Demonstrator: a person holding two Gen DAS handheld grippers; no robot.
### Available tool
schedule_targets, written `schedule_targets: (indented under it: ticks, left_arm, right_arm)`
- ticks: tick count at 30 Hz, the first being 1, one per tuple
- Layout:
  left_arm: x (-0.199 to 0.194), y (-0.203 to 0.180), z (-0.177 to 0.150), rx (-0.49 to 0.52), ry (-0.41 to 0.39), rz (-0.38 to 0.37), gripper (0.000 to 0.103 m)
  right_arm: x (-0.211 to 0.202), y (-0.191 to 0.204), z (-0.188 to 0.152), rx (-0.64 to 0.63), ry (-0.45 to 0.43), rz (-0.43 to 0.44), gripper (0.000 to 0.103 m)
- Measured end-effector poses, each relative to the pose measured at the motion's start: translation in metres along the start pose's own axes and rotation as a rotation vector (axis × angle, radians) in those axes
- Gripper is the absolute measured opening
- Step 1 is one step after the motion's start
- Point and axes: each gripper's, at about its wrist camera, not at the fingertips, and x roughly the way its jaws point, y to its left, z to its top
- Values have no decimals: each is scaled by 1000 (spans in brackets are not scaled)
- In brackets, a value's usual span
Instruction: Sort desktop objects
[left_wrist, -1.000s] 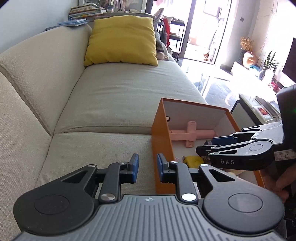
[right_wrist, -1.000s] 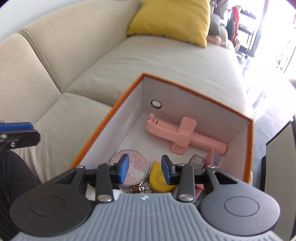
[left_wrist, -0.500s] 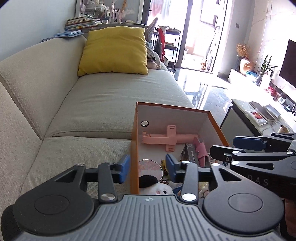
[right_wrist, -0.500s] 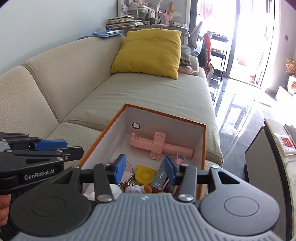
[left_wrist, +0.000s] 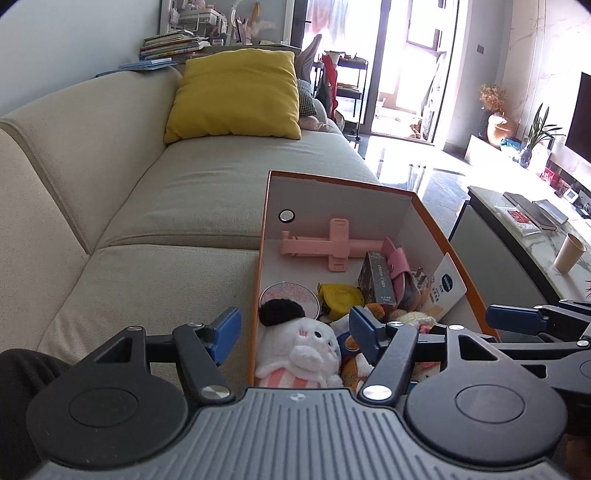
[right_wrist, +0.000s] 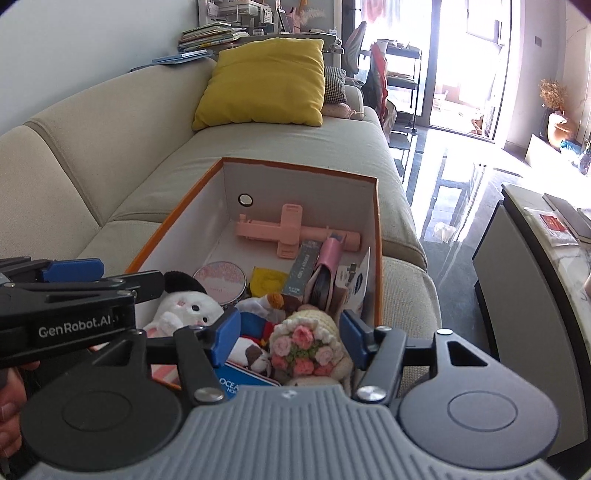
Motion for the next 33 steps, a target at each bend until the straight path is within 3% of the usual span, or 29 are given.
schedule_targets:
  ticks: [16,33]
  left_arm:
    - [2,0,-27,-3,40,12,88]
    - [3,-1,-30,-10,37,1,88]
  right_arm:
    - [0,11,-33,-19,-17,7,62]
    - [2,11,-37,-5,-26,1,62]
